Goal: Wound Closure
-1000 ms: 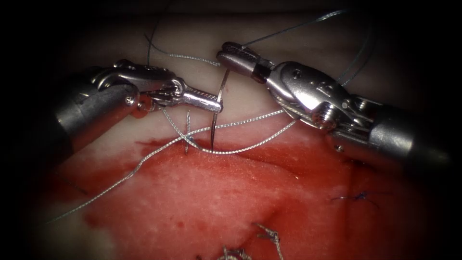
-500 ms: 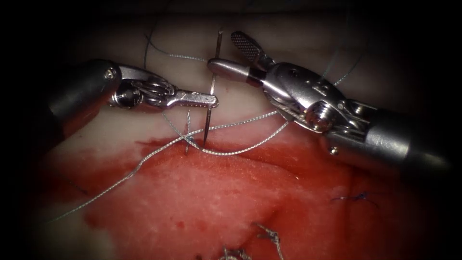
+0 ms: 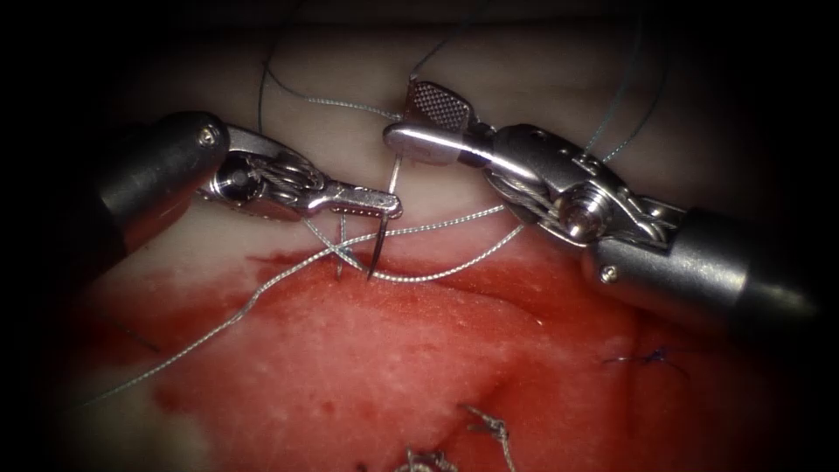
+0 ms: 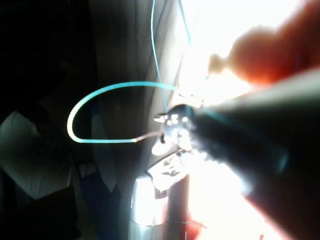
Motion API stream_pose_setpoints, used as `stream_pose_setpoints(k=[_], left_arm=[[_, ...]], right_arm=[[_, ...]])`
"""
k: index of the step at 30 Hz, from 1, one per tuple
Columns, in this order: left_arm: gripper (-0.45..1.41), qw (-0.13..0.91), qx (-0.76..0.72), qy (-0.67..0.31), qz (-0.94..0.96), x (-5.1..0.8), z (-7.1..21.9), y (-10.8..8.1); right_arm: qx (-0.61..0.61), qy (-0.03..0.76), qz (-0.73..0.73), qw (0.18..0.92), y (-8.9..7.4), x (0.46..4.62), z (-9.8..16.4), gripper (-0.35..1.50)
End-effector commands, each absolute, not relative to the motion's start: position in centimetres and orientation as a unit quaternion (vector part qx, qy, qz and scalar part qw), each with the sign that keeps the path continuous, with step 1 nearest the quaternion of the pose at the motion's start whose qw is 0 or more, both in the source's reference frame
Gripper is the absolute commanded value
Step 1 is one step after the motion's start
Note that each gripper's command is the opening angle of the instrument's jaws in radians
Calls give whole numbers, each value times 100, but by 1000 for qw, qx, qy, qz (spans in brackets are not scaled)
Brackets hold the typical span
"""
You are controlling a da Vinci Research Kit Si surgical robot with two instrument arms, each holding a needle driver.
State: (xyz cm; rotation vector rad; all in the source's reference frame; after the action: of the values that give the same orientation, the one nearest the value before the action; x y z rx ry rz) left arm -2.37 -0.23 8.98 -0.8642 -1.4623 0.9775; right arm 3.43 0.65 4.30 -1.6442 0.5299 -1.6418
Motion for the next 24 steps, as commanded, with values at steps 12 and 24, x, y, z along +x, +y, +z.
stream_pose_setpoints(k=[12, 24], left_arm=[[-45, 542, -340, -617, 458, -243, 892, -17], [56, 502, -461, -519, 516, -238, 892, 10]], right_arm=[[-622, 228, -644, 383, 84, 345, 426, -35], [-648, 168, -669, 325, 98, 327, 428, -35]])
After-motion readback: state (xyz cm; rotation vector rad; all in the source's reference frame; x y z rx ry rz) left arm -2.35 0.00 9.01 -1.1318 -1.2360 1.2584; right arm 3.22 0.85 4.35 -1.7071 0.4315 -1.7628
